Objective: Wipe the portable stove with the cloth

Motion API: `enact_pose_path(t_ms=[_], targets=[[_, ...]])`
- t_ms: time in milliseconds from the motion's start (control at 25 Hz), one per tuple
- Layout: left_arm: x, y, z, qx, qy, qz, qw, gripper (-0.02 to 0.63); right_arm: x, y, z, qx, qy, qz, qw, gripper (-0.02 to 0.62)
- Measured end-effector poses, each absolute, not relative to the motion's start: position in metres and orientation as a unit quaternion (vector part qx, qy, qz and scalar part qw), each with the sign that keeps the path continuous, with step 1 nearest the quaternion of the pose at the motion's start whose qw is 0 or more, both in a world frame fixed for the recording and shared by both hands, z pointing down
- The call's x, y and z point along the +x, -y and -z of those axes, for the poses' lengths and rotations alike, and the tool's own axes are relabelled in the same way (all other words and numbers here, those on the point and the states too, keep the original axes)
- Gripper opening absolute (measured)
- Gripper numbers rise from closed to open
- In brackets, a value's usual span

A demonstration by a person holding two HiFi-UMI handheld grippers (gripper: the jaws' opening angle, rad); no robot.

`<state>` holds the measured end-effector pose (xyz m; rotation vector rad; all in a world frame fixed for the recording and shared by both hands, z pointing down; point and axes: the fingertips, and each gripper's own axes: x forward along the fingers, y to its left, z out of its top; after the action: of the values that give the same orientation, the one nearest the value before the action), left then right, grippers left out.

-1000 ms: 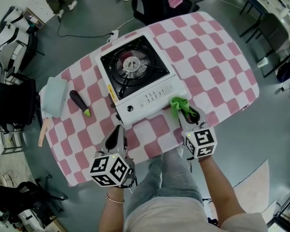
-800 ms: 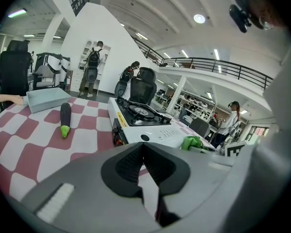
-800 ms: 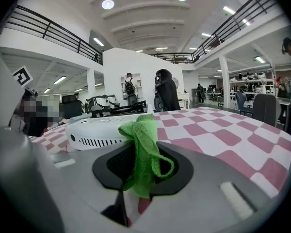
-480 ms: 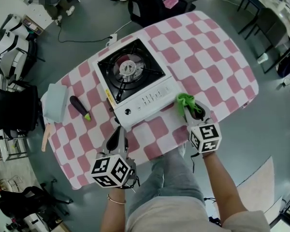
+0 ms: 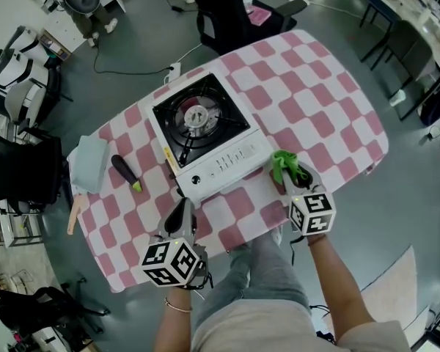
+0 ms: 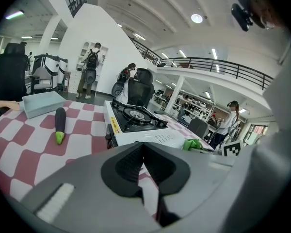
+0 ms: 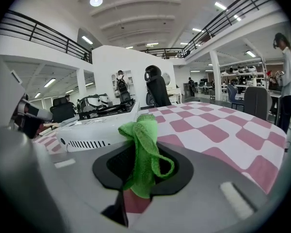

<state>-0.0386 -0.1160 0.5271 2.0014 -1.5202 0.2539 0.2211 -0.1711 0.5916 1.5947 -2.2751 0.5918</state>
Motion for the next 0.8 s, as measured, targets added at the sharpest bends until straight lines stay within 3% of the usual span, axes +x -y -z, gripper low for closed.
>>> enact_pose_path(t_ms=[480, 800], targets=[[-0.082, 0.133, -0.492, 0.75, 0.597, -0.081, 0.273, 0.0, 0.254, 0.179, -0.534, 0.606, 0.752, -0.213, 0.147, 0.083], [-0.148, 0.198, -0.419, 0.745, 0.645, -0.1, 0.136, 0.0, 0.285, 0.229, -0.436, 0.646, 0.721, -0.231, 0.1, 0.083]])
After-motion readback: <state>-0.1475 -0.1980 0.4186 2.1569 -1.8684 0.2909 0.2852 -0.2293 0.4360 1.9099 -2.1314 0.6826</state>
